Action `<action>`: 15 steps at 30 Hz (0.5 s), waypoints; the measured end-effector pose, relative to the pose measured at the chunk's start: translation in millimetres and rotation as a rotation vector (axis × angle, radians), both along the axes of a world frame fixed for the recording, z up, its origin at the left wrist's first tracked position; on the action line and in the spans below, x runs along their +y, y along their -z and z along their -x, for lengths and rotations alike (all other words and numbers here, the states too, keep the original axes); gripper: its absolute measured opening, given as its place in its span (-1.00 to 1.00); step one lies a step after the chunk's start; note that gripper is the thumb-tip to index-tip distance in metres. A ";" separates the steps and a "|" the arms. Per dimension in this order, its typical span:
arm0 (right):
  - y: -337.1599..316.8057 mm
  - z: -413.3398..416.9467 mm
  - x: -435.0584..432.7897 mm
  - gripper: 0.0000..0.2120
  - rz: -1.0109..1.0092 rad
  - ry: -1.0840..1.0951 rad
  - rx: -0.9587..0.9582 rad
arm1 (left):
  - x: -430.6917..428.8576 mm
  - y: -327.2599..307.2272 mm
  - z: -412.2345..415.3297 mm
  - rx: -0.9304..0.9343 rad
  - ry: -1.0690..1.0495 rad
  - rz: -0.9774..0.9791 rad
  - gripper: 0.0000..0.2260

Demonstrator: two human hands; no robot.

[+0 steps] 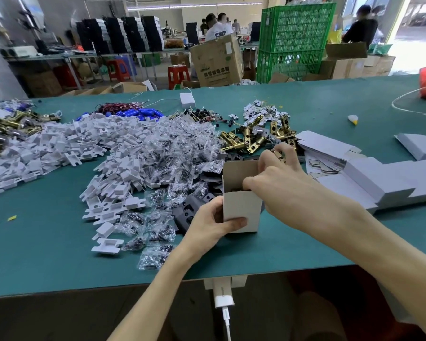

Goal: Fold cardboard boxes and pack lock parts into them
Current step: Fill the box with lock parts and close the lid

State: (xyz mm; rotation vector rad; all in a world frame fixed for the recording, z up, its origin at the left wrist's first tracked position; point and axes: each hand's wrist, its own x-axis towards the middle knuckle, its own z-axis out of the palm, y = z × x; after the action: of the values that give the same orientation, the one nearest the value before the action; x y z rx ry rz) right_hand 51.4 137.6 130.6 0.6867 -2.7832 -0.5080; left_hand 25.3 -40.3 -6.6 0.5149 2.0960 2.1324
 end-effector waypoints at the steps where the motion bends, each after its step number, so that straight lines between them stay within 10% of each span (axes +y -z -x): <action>1: -0.3 -1.6 -0.8 -0.68 -0.006 0.010 -0.007 | 0.1 -0.2 -0.1 -0.007 -0.001 -0.015 -0.62; 15: 12.7 5.7 -13.2 -0.86 0.281 0.171 -0.237 | -0.2 1.0 1.2 0.001 0.007 -0.013 -0.59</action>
State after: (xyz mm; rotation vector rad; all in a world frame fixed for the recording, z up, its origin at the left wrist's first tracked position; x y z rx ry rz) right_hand 45.7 124.4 118.0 0.4761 -3.0671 -0.0598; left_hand 24.1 -40.5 -7.6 0.5237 2.0790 2.1446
